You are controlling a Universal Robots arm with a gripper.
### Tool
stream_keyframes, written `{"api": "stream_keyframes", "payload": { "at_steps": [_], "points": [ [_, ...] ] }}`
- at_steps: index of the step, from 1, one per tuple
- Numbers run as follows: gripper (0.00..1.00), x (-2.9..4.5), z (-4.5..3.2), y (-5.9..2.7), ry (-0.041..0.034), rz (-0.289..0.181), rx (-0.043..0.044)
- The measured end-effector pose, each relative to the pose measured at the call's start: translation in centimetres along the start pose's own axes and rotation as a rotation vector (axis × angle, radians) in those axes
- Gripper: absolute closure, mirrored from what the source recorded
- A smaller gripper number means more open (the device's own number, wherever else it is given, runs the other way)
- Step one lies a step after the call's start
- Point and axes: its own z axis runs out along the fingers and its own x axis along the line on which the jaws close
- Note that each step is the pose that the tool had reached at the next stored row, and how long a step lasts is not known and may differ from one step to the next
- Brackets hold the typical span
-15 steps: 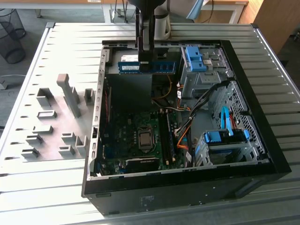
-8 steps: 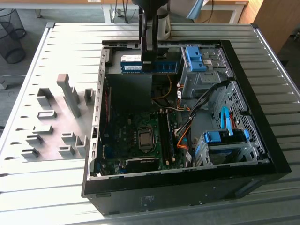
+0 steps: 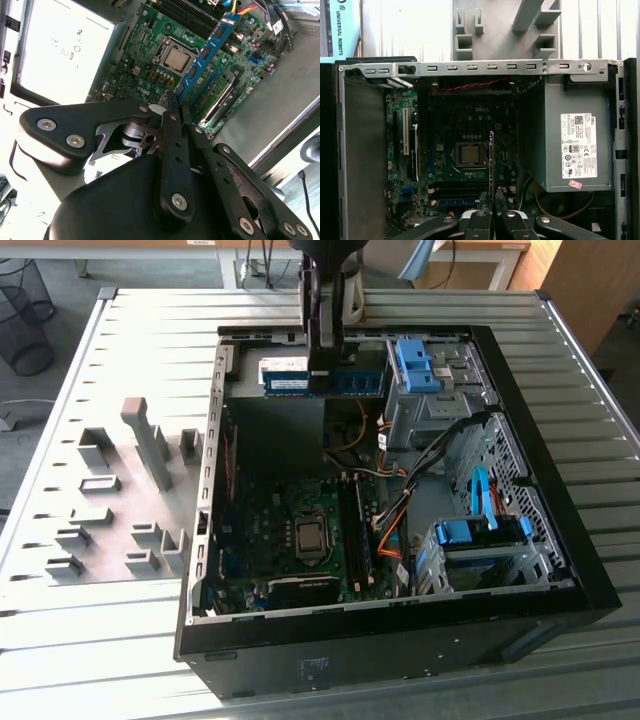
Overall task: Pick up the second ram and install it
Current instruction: 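Pick up the second ram and move it above second insertion slot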
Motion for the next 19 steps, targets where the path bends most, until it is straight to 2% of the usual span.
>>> {"api": "stream_keyframes", "payload": {
  "at_steps": [19],
  "points": [
    [0.86,-0.06,-0.01,-1.45,0.0,0.0,0.0]
  ]
}}
